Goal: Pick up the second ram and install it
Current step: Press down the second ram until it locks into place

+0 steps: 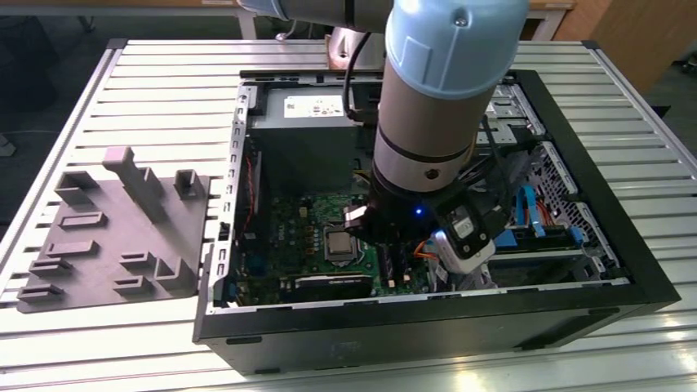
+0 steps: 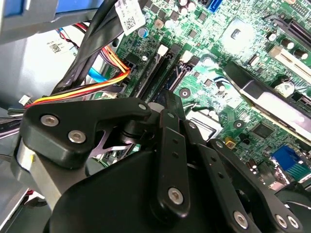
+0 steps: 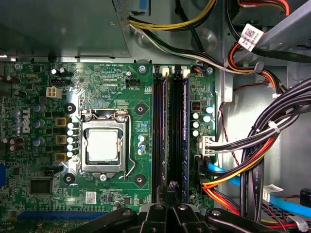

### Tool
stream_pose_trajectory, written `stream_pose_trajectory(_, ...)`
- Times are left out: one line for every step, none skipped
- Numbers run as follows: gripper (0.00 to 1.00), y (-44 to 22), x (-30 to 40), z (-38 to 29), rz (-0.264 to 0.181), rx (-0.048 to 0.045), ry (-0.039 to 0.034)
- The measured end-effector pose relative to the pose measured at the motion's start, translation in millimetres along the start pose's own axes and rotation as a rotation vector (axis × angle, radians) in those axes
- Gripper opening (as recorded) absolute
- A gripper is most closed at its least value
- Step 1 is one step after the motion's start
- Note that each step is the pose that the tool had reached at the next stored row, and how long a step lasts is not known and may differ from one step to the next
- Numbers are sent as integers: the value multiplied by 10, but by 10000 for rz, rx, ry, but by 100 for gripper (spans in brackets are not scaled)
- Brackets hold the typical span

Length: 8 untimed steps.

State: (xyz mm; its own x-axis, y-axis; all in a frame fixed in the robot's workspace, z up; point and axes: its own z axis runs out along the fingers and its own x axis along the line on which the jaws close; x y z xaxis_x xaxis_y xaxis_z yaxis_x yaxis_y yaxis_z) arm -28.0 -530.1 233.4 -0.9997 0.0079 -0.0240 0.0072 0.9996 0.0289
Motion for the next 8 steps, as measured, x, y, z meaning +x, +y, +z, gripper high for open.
stream_pose_trajectory(11, 0, 0, 13, 0, 0, 0)
stream_pose_trajectory(11, -1, 1, 21, 0, 2, 1)
stream_pose_trajectory(11, -1, 1, 28, 0, 0, 1)
stream_pose_trajectory(11, -1, 1, 35, 0, 1, 1)
stream_pose_trajectory(11, -1, 1, 42, 0, 1, 1)
stream_pose_trajectory(11, 1, 1, 47, 0, 2, 1)
stream_pose_trajectory(11, 6, 1, 51, -1, 4, 2)
stream_pose_trajectory(11, 17, 1, 55, 0, 3, 1)
